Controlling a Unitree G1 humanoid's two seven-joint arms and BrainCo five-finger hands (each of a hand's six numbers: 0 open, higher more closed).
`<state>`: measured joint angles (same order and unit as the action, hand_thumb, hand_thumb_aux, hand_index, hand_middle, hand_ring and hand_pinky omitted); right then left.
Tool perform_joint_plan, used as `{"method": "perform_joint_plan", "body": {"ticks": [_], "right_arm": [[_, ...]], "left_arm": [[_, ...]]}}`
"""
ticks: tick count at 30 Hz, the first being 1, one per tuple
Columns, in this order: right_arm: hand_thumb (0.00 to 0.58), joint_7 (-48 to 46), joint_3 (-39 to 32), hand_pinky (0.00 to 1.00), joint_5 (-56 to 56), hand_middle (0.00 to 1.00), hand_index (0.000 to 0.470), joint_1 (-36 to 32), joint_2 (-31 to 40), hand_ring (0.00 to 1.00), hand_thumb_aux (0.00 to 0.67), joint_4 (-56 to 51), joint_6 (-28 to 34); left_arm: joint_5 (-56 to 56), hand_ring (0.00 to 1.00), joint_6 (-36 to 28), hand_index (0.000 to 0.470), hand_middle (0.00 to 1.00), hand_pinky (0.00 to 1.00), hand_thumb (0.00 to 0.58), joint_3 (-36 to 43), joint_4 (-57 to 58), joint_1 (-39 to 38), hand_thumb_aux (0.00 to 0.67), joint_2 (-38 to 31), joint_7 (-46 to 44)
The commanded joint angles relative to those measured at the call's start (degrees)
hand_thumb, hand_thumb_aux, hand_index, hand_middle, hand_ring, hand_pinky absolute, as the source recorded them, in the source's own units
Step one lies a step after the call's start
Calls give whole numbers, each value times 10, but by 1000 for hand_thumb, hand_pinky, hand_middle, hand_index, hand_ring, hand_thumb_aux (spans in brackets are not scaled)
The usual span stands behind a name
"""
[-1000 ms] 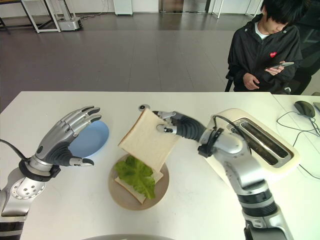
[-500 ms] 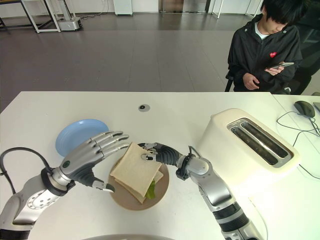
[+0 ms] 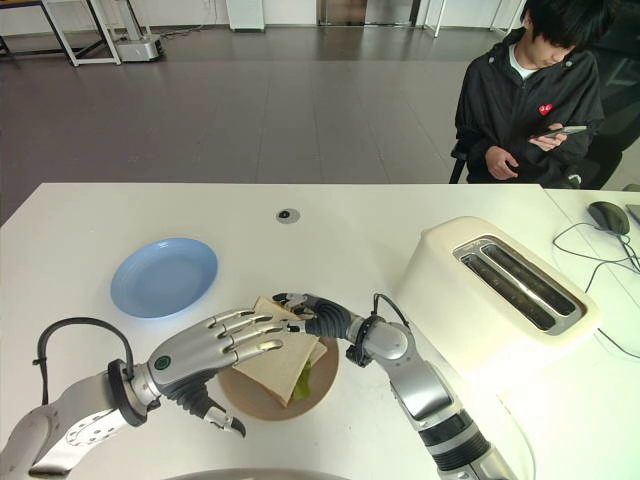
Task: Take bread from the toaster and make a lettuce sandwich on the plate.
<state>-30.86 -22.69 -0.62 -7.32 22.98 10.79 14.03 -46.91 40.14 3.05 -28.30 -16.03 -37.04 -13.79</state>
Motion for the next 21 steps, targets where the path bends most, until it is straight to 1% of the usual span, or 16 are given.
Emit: {"method": "perform_joint_plan", "body": {"ticks": [1, 4, 6, 8, 10, 13, 14, 15, 16, 17, 18, 19, 20, 21], "right_arm": [[580, -5, -1, 0, -12, 0, 470, -3, -4, 0, 670, -9, -5], [580, -8, 0, 0, -13, 0, 470, -4, -6, 0, 670, -12, -8], [580, -10, 2, 0, -14, 0, 470, -3, -8, 0, 670, -12, -8], [580, -13, 2, 0, -13, 0, 470, -4, -9, 0, 670, -11, -7], [580, -15, 1, 0, -12, 0, 470, -5, -10, 0, 670, -10, -7], [580, -15, 2, 0, -12, 0, 470, -4, -11, 0, 670, -6, -5], [580, -16, 2, 0, -12, 0, 470, -5, -12, 0, 670, -5, -6], [580, -17, 1, 0, -12, 0, 470, -5, -11, 0, 670, -4, -6], [580, -18, 0, 0, -14, 0, 470, -4, -11, 0, 670, 0, -7], [580, -20, -1, 0, -15, 0, 470, -3, -10, 0, 670, 4, -7], [580, -20, 0, 0, -18, 0, 470, -2, -10, 0, 670, 9, -9], [532, -19, 1, 0, -20, 0, 335, -1, -9, 0, 478, 16, -12], [443, -18, 3, 0, -22, 0, 241, -1, -8, 0, 344, 24, -15], [0, -17, 7, 0, -24, 0, 0, -3, -7, 0, 0, 34, -16]], "left_arm": [[-4, 0, -6, 0, 0, 0, 0, -3, -22, -27, 0, -17, -26], [-10, 0, -7, 0, 0, 0, 0, 16, -14, -32, 0, -15, -36], [-11, 0, -9, 9, 0, 0, 23, 32, -7, -34, 13, -13, -40], [-11, 0, -11, 7, 0, 0, 18, 47, -1, -36, 11, -9, -42], [-12, 0, -13, 0, 0, 0, 0, 60, 7, -34, 0, -6, -42], [-17, 0, -15, 0, 0, 0, 0, 77, 37, -23, 0, -2, -36], [-18, 0, -16, 13, 0, 0, 31, 84, 48, -22, 18, -1, -36], [-18, 0, -17, 48, 0, 0, 112, 91, 58, -21, 68, -1, -37], [-15, 0, -19, 63, 0, 0, 144, 96, 65, -22, 89, -1, -37], [-10, 0, -20, 59, 0, 0, 136, 100, 70, -22, 84, -2, -37], [-1, 0, -20, 68, 0, 0, 156, 104, 75, -21, 97, -4, -37], [9, 0, -19, 98, 0, 0, 216, 108, 78, -21, 139, -5, -39], [22, 0, -18, 131, 0, 0, 278, 114, 81, -23, 187, -7, -41], [32, 0, -17, 144, 0, 0, 301, 119, 83, -24, 205, -9, -44]]}}
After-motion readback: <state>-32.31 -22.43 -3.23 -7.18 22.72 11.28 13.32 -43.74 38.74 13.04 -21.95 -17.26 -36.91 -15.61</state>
